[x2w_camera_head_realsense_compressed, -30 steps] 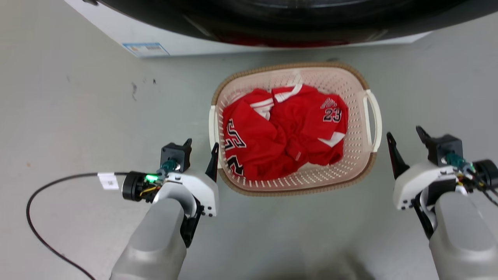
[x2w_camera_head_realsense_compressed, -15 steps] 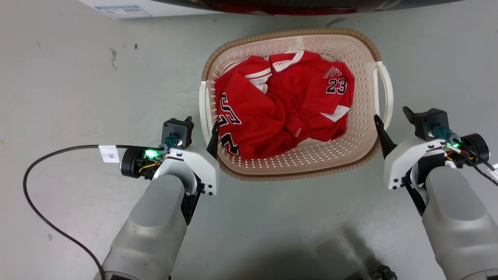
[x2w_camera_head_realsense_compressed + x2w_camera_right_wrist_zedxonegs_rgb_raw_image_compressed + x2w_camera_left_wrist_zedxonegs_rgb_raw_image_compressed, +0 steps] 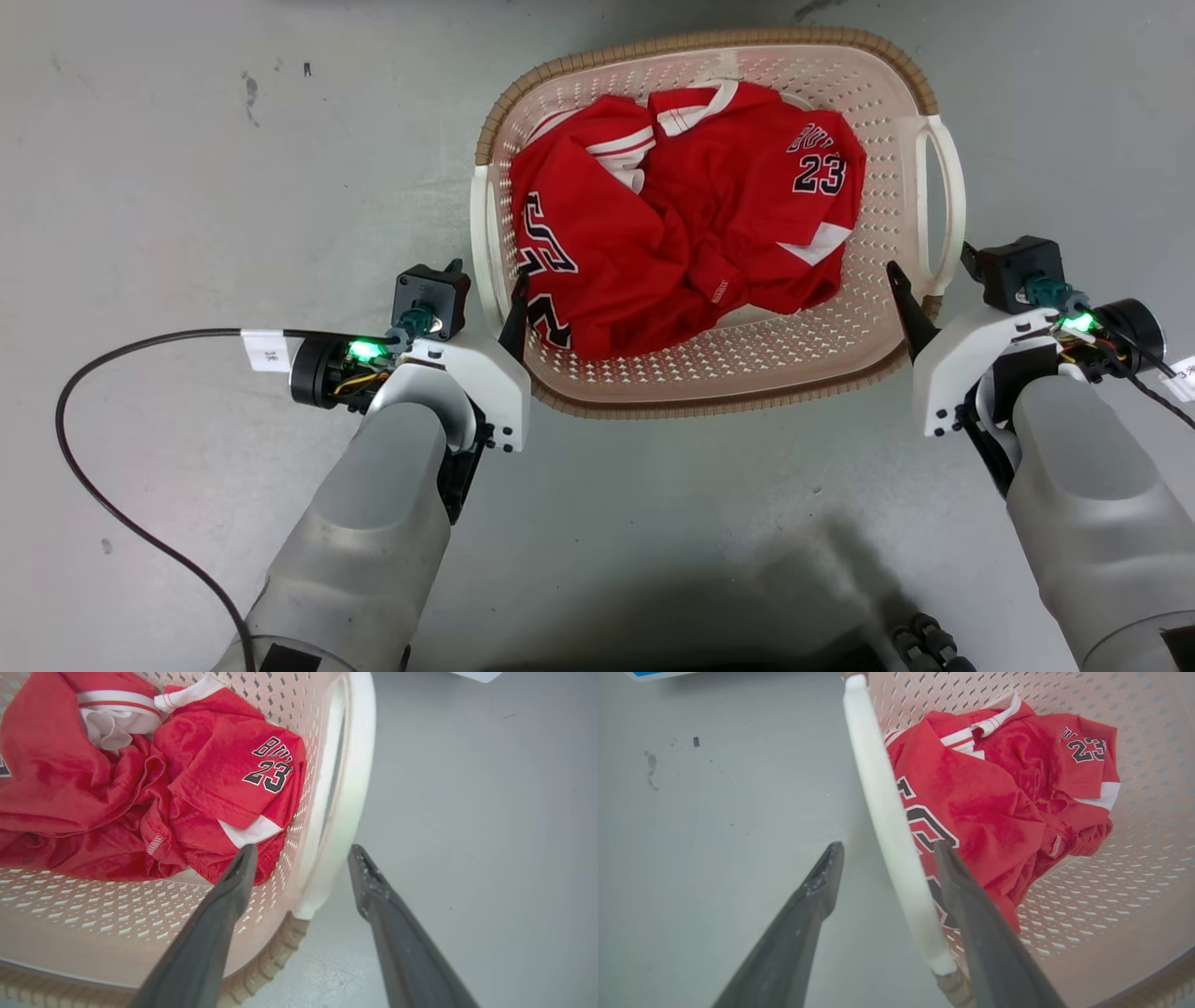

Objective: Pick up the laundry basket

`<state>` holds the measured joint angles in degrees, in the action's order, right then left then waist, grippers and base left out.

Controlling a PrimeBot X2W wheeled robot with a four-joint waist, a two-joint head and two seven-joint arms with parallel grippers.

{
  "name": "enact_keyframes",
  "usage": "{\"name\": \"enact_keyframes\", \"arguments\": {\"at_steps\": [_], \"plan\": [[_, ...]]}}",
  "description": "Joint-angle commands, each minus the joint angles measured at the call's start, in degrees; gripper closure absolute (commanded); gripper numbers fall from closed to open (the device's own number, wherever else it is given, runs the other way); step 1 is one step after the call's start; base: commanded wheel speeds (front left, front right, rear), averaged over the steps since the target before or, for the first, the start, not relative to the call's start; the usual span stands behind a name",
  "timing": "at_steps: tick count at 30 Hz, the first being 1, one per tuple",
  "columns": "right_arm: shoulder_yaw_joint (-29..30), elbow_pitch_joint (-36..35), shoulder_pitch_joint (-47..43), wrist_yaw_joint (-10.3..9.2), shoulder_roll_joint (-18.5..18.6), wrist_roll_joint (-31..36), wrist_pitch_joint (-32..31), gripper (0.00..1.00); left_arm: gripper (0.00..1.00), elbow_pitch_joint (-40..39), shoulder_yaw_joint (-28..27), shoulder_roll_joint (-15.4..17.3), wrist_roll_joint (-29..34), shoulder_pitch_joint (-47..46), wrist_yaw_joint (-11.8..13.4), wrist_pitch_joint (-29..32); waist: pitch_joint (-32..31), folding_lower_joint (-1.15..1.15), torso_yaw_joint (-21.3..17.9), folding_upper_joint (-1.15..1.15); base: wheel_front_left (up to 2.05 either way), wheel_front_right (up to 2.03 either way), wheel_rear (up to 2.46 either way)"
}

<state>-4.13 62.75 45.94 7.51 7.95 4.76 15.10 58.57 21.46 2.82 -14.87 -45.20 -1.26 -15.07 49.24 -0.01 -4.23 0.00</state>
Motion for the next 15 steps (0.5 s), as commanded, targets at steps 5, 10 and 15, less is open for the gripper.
{"name": "enact_keyframes", "arguments": {"at_steps": [5,10,15], "plan": [[-0.97,0.45,1.71,-0.04,-0.06,0.19,0.1,1.0,0.65,0.42,0.34,0.1,0.18,-1.5,0.23,-0.16,0.67,0.01,-0.03,0.0,0.0,0.0,0.0],[-1.96,1.02,2.47,-0.03,-0.49,0.26,0.04,1.0,1.0,0.97,0.66,0.37,0.18,-2.16,-0.24,0.03,0.99,0.01,-0.04,0.0,0.0,0.0,0.0],[-2.49,1.43,2.06,-0.03,-0.36,0.08,0.05,1.0,1.0,1.26,1.6,0.21,-0.34,-1.83,-1.14,-0.19,-0.26,0.01,0.1,0.0,0.0,0.0,0.0]]}}
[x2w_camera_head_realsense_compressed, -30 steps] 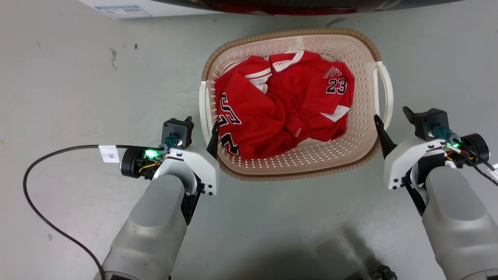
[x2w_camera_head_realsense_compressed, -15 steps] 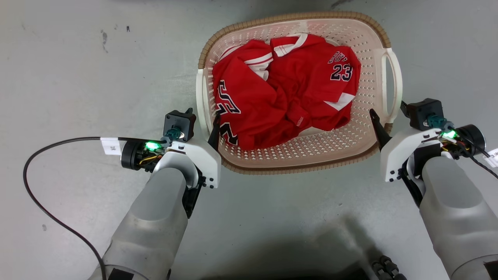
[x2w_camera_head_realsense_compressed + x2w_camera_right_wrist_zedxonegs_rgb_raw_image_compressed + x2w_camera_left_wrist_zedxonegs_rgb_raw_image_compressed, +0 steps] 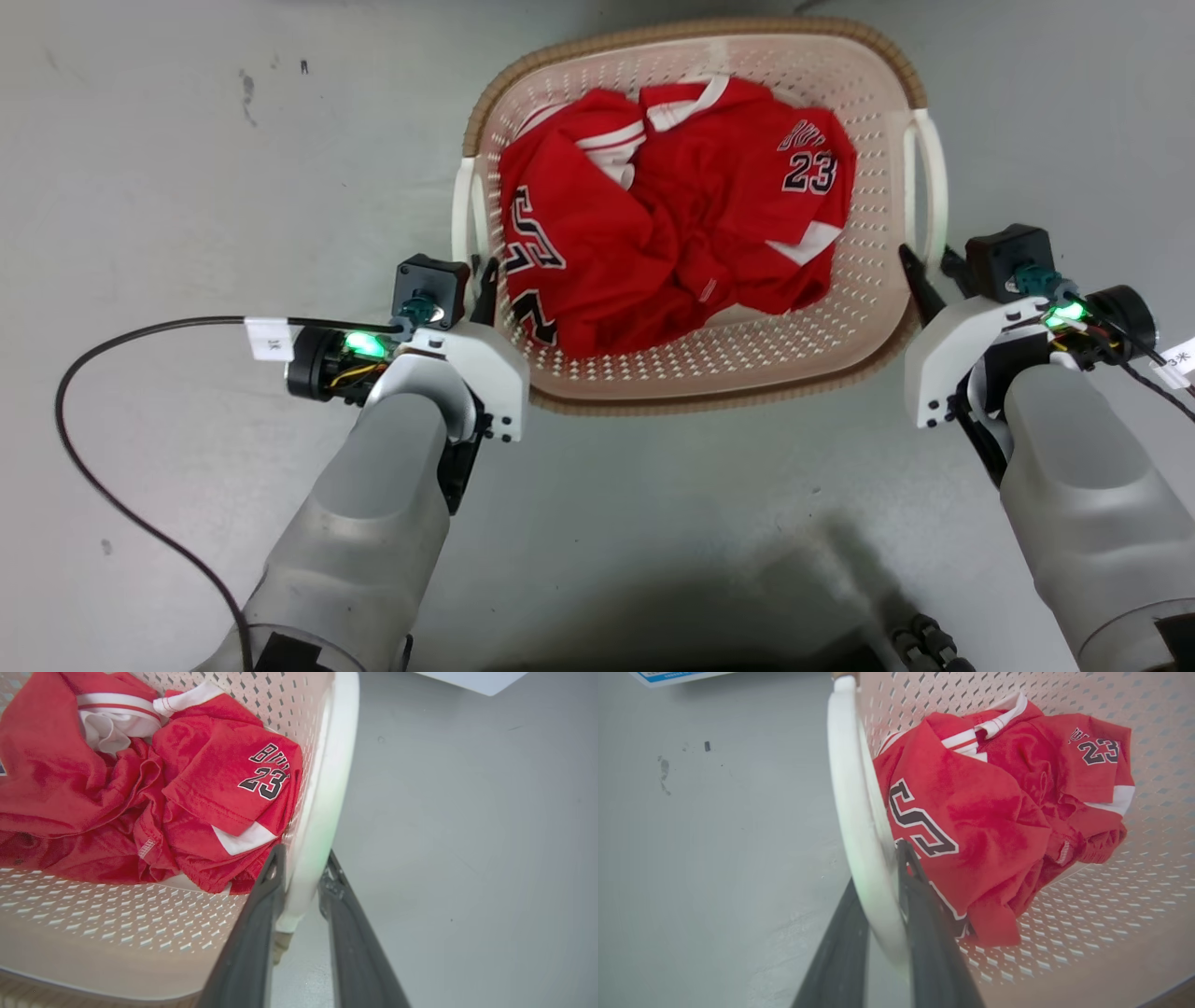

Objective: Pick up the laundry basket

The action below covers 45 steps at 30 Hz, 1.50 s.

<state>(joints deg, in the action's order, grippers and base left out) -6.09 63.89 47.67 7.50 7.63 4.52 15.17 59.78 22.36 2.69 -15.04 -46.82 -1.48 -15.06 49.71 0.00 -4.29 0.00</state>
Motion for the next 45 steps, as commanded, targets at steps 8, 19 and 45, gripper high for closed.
{"name": "enact_keyframes", "arguments": {"at_steps": [8,19,45], "plan": [[-2.15,2.81,-2.34,-0.04,-0.08,-0.04,0.0,1.0,1.0,2.43,2.8,0.1,-3.27,2.63,-2.11,-0.33,-7.95,0.0,0.58,0.0,0.0,0.0,0.0],[-6.89,8.55,-7.87,-0.05,-1.49,-2.72,0.01,1.0,1.0,9.11,4.74,0.16,-8.54,8.18,-3.61,-0.32,-23.64,0.0,1.1,0.0,0.0,0.0,0.0],[-24.47,9.97,-22.81,-0.03,-3.12,-17.82,-9.73,1.0,1.0,13.65,8.81,0.19,-17.33,22.7,-3.99,6.68,-49.76,0.0,2.43,0.0,0.0,0.0,0.0]]}}
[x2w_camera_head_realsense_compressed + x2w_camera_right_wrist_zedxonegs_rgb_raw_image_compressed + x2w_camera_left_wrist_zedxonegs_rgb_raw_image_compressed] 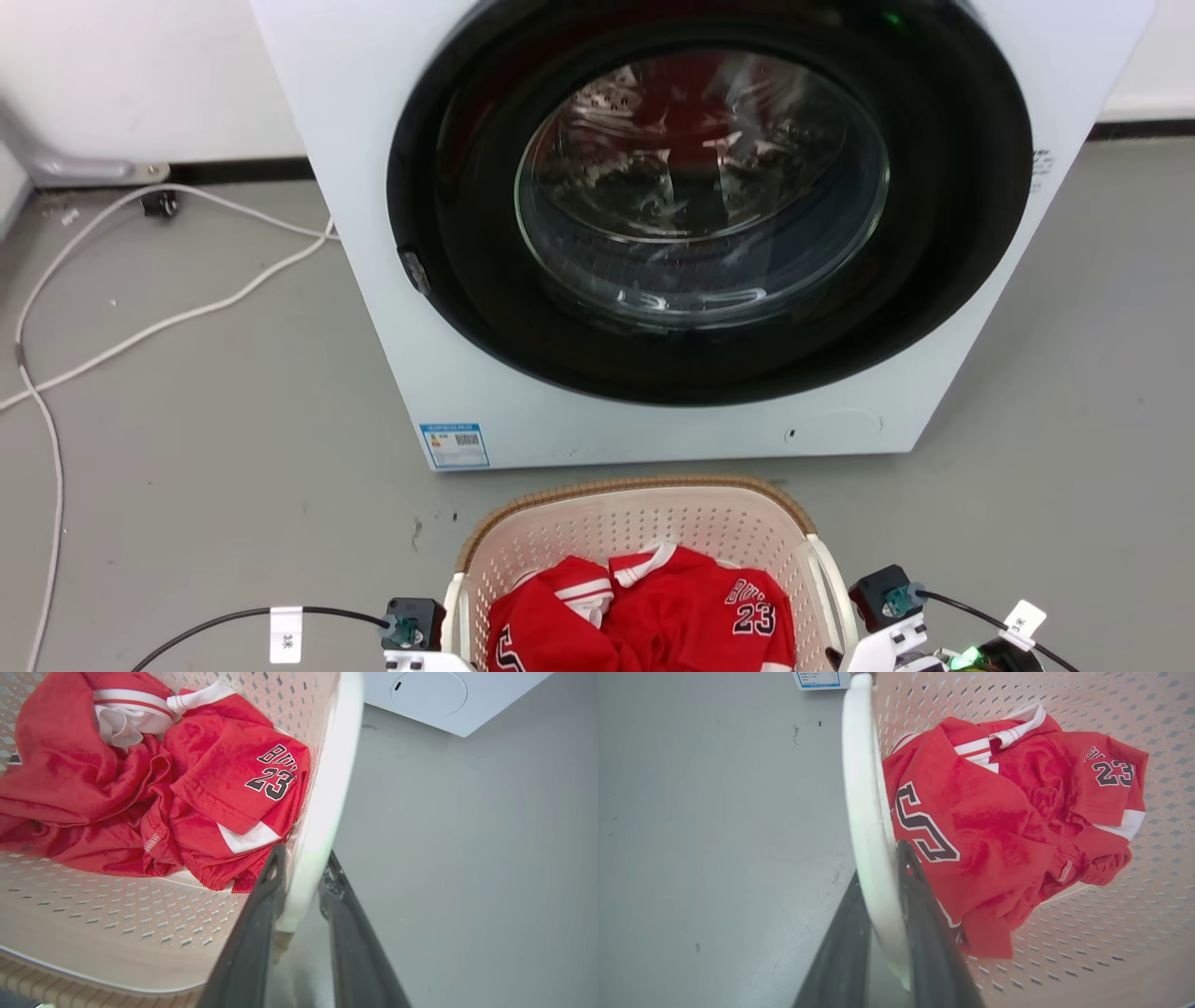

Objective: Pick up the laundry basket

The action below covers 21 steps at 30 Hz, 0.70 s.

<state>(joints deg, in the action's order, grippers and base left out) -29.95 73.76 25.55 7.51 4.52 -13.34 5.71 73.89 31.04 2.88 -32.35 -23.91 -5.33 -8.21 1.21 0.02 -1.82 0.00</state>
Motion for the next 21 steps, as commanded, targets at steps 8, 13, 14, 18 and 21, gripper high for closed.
{"name": "enact_keyframes", "arguments": {"at_steps": [8,13,14,18,21], "plan": [[-4.53,-0.05,-2.01,-0.03,0.0,-4.5,-1.68,1.0,1.0,-0.33,0.74,-0.01,-0.71,0.09,-0.09,1.0,-3.18,-0.02,-0.31,0.0,0.0,0.0,0.0],[-6.8,-0.31,-2.28,-0.03,0.08,-6.87,-2.36,1.0,1.0,-0.31,1.22,-0.01,-1.51,0.47,-0.46,1.59,-3.8,-0.02,-0.82,0.0,0.0,0.0,0.0],[-7.24,-0.4,-2.24,-0.02,0.11,-7.28,-2.44,1.0,1.0,-0.3,1.3,-0.02,-1.57,0.55,-0.36,1.58,-3.87,-0.02,-0.95,0.0,0.0,0.0,0.0],[-9.73,-0.65,-2.36,-0.03,0.6,-9.76,-2.75,1.0,1.0,-0.29,1.53,-0.02,-1.98,0.99,-0.02,1.82,-4.17,-0.02,-1.54,0.0,0.0,0.0,0.0],[-10.91,-0.58,-2.26,-0.03,1.3,-10.72,-2.85,1.0,1.0,-0.27,1.57,-0.02,-2.21,0.98,-0.01,1.73,-4.15,-0.02,-1.3,0.0,0.0,0.0,0.0]]}}
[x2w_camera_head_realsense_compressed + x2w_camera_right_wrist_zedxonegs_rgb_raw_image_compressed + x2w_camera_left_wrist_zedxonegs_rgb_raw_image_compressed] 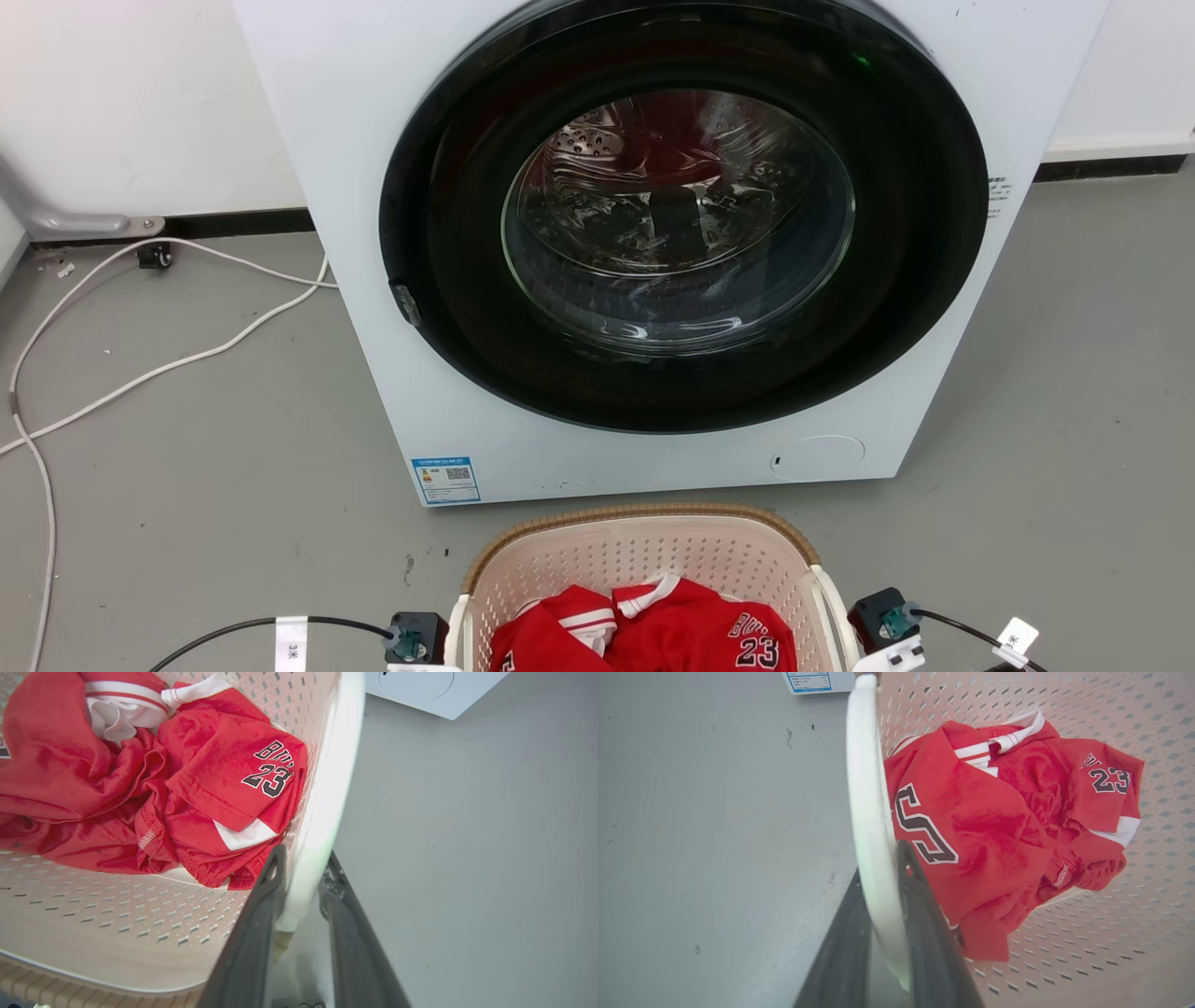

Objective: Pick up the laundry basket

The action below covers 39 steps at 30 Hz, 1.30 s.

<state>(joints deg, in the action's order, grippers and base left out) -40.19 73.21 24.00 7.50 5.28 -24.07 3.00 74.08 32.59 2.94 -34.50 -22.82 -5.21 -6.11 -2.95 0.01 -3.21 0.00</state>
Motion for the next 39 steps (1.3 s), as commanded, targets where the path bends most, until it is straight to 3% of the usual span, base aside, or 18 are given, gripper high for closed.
{"name": "enact_keyframes", "arguments": {"at_steps": [1,39], "plan": [[-1.02,-0.04,-0.69,-0.02,0.62,-0.31,-0.19,1.0,1.0,-0.46,0.05,0.01,-0.15,-0.06,-0.1,-0.44,0.0,-0.01,0.14,0.0,0.0,0.0,0.0],[-10.57,0.3,0.87,-0.02,1.88,-10.33,0.34,1.0,1.0,-0.44,1.18,1.06,-2.13,0.09,0.25,-0.66,0.17,-0.01,0.36,0.0,0.0,0.0,0.0]]}}
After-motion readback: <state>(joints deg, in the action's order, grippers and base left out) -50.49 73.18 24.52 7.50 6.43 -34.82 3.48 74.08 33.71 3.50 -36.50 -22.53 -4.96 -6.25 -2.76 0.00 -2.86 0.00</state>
